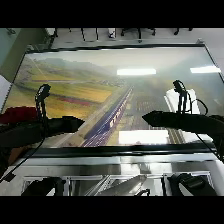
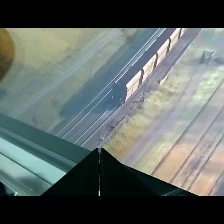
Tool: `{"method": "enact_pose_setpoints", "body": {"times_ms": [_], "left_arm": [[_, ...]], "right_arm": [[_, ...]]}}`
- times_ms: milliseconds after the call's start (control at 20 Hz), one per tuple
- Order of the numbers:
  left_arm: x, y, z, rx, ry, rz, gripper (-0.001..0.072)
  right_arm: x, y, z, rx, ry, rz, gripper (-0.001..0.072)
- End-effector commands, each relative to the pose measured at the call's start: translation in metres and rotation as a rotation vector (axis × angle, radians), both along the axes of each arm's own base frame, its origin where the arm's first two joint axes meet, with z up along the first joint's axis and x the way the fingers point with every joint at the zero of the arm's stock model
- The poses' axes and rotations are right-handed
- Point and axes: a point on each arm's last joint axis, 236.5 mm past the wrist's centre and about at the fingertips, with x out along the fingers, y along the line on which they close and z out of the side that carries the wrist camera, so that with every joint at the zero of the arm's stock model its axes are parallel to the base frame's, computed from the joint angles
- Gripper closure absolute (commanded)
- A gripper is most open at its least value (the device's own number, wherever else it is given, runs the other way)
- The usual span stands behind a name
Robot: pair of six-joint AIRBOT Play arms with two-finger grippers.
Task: Fold the shirts.
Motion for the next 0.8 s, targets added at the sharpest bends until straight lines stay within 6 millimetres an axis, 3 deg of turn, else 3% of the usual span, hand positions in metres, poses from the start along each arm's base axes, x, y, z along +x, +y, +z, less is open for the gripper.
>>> {"method": "enact_pose_setpoints", "body": {"times_ms": [0,100,250,300,350,450,550,700,750], "left_arm": [[0.001,0.004,-0.003,0.025,-0.008,0.0,0.0691],[0.017,0.034,-0.013,0.181,-0.075,0.025,0.0692],[0.057,0.128,-0.011,0.649,-0.175,0.11,0.0668],[0.073,0.162,-0.005,0.818,-0.202,0.145,0.0251],[0.087,0.186,-0.001,0.949,-0.214,0.173,0.002],[0.11,0.22,-0.019,1.105,-0.163,0.187,0.0007],[0.121,0.261,-0.062,1.176,-0.007,0.207,0.0006],[0.108,0.334,-0.138,1.202,0.294,0.264,0.0006],[0.101,0.35,-0.159,1.192,0.367,0.274,0.0006]], "right_arm": [[0.0,0.0,0.0,0.001,0.0,0.0,0.0686],[0.0,0.0,0.0,0.001,0.0,0.0,0.0686],[0.0,0.0,0.0,0.001,0.0,0.0,0.0686],[0.0,0.0,0.0,0.001,0.0,0.0,0.0686],[0.0,0.0,0.0,0.001,0.001,0.0,0.0686],[0.0,0.0,0.0,0.001,0.001,0.0,0.0686],[0.0,0.0,0.0,0.0,0.001,0.0,0.0686],[0.0,0.0,-0.001,0.0,0.001,0.0,0.0686],[0.0,0.0,-0.001,0.0,0.001,0.0,0.0686]]}}
